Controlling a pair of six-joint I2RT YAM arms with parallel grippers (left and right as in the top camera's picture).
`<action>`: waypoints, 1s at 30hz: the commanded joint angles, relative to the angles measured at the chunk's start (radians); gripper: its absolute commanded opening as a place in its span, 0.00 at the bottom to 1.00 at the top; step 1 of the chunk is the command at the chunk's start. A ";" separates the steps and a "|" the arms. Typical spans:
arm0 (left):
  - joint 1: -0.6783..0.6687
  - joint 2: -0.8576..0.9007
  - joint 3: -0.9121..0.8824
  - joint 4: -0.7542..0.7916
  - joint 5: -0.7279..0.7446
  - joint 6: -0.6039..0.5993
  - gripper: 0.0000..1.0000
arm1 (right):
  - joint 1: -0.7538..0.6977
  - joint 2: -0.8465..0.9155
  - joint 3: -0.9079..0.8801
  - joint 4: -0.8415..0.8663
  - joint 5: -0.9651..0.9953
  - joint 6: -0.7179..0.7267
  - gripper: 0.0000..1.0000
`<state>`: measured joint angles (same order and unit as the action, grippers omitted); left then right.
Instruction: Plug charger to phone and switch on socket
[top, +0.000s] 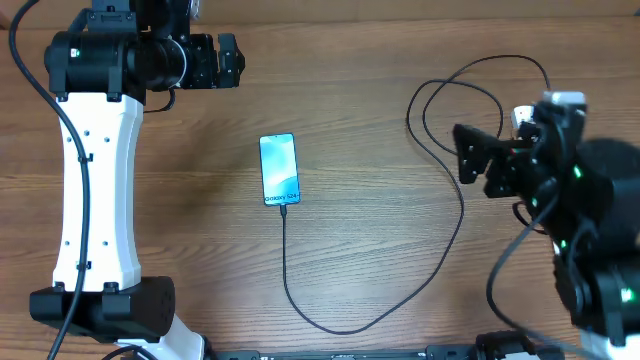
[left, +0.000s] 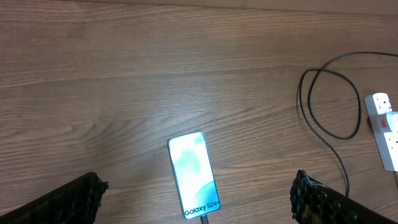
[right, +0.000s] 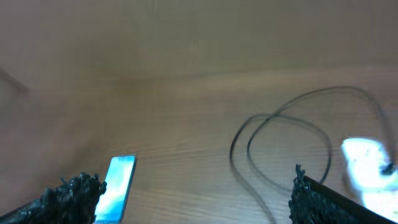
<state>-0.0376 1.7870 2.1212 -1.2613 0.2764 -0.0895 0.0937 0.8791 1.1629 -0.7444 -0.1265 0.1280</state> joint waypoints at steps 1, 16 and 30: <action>0.005 -0.009 0.008 0.001 0.008 0.015 0.99 | -0.042 -0.112 -0.098 0.081 0.022 0.004 1.00; 0.005 -0.009 0.008 0.001 0.008 0.015 1.00 | -0.117 -0.616 -0.695 0.547 0.021 0.001 1.00; 0.005 -0.009 0.008 0.001 0.008 0.015 1.00 | -0.061 -0.822 -1.046 0.726 0.029 0.002 1.00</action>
<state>-0.0376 1.7870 2.1212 -1.2610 0.2764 -0.0895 0.0189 0.0914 0.1570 -0.0372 -0.1146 0.1299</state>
